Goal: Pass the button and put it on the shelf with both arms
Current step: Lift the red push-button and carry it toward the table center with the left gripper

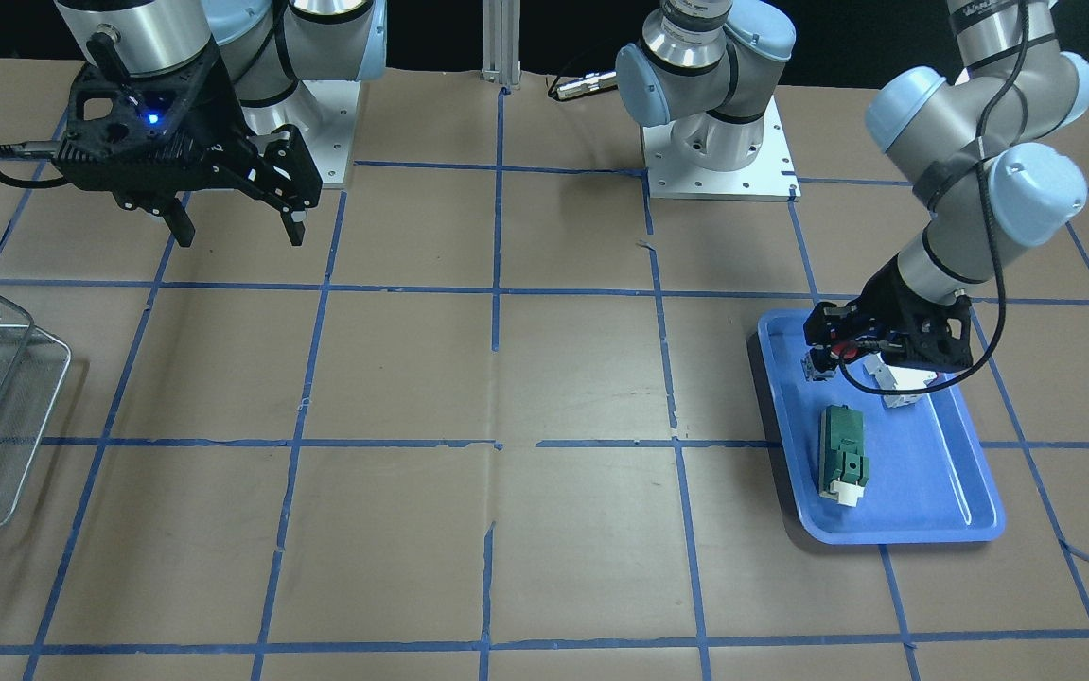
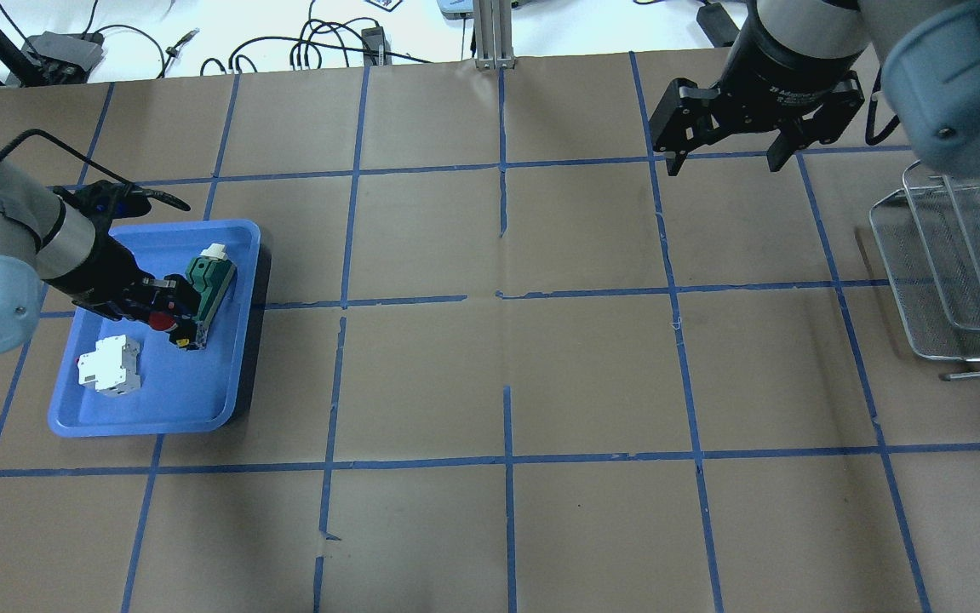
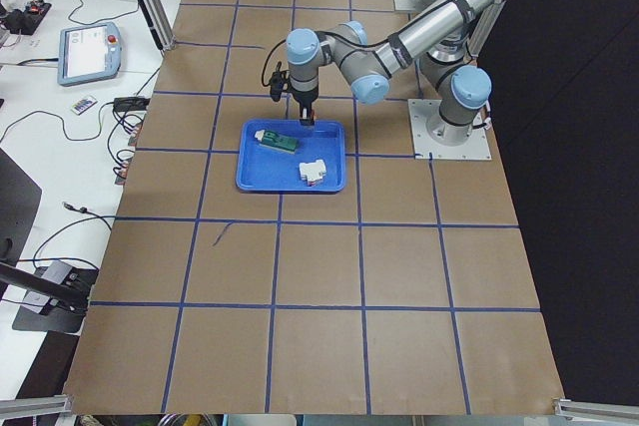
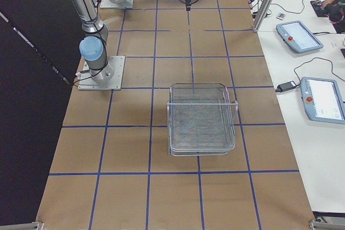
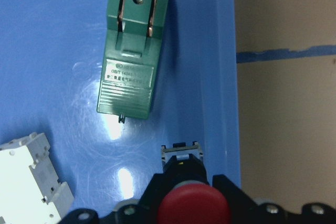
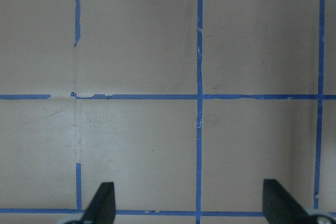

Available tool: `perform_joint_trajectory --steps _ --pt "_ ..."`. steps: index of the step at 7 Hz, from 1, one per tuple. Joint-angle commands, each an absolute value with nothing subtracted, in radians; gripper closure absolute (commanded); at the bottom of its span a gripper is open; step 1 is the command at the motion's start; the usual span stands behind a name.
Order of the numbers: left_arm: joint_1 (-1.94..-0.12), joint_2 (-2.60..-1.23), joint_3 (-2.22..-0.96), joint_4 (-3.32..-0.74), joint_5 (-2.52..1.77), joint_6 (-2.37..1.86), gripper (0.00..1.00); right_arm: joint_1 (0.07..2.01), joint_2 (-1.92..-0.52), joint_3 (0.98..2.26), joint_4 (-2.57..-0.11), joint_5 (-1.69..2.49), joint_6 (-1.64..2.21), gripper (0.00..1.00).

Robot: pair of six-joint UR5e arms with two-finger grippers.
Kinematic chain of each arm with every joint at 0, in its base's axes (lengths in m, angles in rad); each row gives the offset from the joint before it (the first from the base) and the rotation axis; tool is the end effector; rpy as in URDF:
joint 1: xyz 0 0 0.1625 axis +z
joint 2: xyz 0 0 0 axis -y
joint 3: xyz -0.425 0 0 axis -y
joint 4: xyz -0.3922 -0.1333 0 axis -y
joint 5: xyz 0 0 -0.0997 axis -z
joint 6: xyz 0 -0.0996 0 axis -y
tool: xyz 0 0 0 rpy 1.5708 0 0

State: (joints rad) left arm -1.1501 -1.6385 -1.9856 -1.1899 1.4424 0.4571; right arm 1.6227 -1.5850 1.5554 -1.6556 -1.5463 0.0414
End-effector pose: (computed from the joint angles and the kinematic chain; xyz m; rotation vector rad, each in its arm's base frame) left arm 0.0567 -0.4844 0.2962 -0.0445 -2.9815 -0.0558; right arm 0.1613 -0.4887 0.5115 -0.0185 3.1068 -0.1759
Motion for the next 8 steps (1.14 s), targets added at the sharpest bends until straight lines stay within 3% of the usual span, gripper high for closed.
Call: perform_joint_trajectory --steps 1,5,8 --pt "-1.187 -1.548 -1.953 -1.389 1.313 0.446 1.00 1.623 -1.585 1.555 -1.655 -1.546 0.041 0.00" --pt "-1.409 -1.465 -1.953 -1.572 0.590 0.304 1.00 1.599 -1.585 1.545 -1.654 -1.552 0.040 0.00" --pt "-1.445 -1.479 -2.099 -1.565 0.100 0.295 1.00 1.340 -1.624 1.543 -1.581 -1.457 -0.064 0.00"
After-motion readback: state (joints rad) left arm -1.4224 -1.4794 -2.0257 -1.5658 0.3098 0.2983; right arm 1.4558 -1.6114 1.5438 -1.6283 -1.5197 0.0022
